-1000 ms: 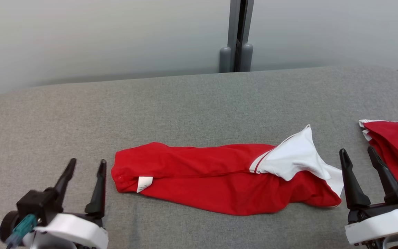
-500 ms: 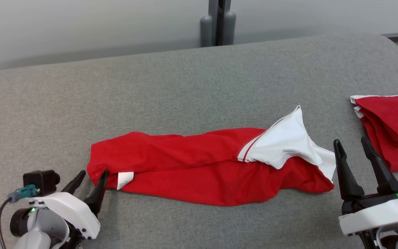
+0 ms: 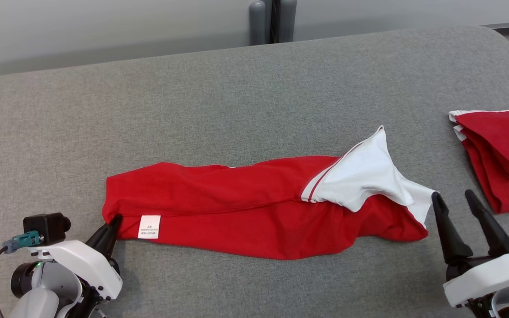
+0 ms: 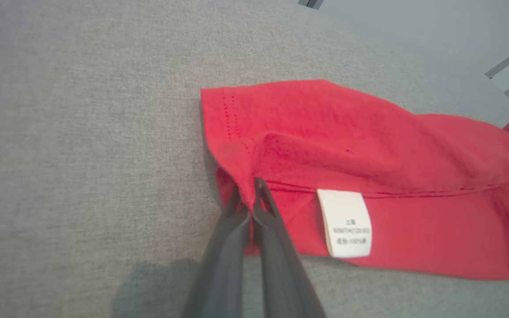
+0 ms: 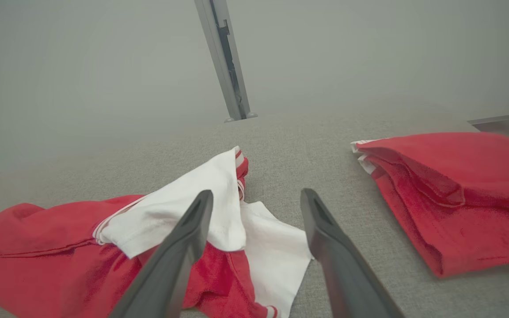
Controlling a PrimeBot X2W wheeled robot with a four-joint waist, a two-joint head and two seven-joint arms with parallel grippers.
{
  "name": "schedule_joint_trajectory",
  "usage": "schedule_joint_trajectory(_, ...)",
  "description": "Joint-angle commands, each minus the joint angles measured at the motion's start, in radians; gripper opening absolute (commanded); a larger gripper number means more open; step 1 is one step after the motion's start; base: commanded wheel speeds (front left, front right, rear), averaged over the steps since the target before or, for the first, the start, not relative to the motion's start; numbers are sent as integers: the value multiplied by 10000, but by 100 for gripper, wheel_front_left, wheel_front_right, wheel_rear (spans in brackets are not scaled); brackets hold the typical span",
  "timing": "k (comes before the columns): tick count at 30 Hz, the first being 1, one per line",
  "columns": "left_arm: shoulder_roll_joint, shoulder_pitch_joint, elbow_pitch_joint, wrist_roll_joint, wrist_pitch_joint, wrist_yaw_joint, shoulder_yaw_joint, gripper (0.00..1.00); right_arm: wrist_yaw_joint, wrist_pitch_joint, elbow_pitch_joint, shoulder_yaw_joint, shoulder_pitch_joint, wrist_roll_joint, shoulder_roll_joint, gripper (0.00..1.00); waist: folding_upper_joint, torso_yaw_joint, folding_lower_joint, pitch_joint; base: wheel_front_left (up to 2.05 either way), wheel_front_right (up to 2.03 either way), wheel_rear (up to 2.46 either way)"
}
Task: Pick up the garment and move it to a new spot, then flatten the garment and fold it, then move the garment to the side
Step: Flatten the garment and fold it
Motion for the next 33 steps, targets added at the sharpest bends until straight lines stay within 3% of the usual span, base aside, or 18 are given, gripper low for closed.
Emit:
schedule_joint_trajectory(1, 53, -185, 29, -63, -58, -46, 7, 0, 1, 164, 8, 54, 64, 140, -79, 100, 0, 21, 0, 9, 0, 0, 0)
schedule_joint_trajectory(7, 49, -340, 82, -73, -149, -75, -7, 0, 2, 910, 774, 579, -497, 782, -633, 100, 0, 107, 0, 212, 0, 0, 0)
schedule_joint_trajectory(14, -12, -641, 279, 21, -257, -181, -178, 0, 2, 642, 2329, 1736, -1676, 1683, -1229, 100, 0, 400, 0, 514, 0, 0, 0)
schedule_joint_trajectory(16, -23, -714, 305, 31, -283, -203, -216, 0, 2, 413, 2536, 1932, -1871, 1823, -1322, 51, 0, 454, 0, 544, 0, 0, 0)
schedule_joint_trajectory(19, -9, -682, 344, 30, -336, -213, -226, 0, 2, -14, 2575, 2146, -2016, 1961, -1486, 0, 0, 472, 0, 564, 0, 0, 0)
schedule_joint_trajectory(26, 77, -615, 239, 63, -627, -145, -136, 0, 2, -784, 2256, 2392, -2201, 2012, -1801, 0, 0, 407, 0, 570, 0, 0, 0)
schedule_joint_trajectory(33, 142, -804, -547, 215, -1304, 99, 131, 0, 1, -1842, 1269, 1751, -2436, 1406, -1782, 0, 0, 393, 0, 336, 0, 0, 0)
